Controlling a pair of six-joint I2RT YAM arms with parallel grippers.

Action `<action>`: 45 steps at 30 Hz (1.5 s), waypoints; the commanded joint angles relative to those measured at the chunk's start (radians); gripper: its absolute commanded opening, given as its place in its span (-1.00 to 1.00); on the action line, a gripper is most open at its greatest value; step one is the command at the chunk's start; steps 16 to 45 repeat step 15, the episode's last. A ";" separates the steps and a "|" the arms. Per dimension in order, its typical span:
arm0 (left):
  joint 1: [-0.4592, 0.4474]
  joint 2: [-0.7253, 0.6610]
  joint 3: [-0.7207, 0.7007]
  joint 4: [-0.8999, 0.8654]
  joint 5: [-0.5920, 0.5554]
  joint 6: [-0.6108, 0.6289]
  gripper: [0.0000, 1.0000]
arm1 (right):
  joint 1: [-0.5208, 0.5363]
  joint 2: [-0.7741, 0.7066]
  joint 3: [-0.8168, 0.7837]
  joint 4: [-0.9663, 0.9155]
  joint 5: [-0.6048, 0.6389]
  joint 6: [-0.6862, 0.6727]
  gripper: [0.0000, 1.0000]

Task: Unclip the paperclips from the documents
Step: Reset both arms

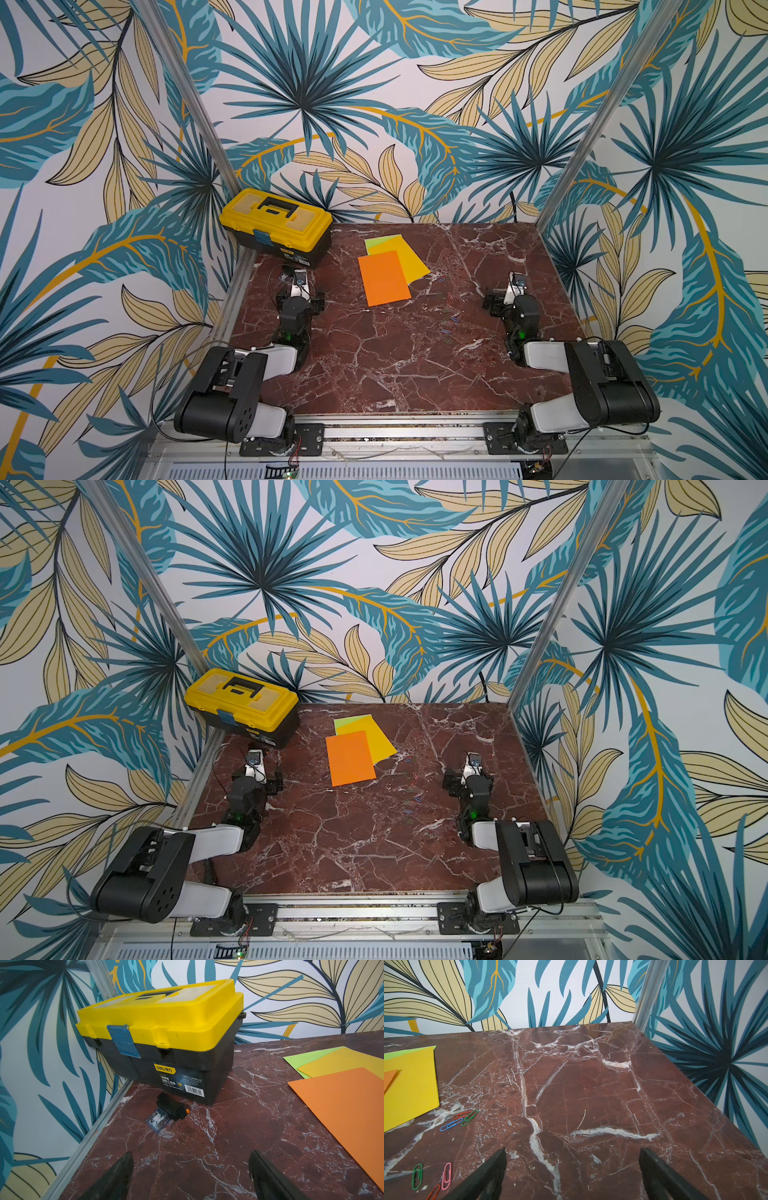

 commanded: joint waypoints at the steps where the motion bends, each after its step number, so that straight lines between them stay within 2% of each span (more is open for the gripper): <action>1: 0.012 0.019 -0.023 0.091 -0.012 -0.005 0.75 | -0.003 -0.017 -0.031 0.075 0.029 -0.002 0.99; 11: 0.019 0.022 -0.036 0.113 -0.012 -0.017 0.76 | -0.001 -0.006 0.009 0.009 0.049 0.003 0.99; 45: 0.024 0.023 -0.036 0.113 -0.009 -0.022 0.76 | 0.000 -0.011 0.000 0.021 0.043 0.003 0.99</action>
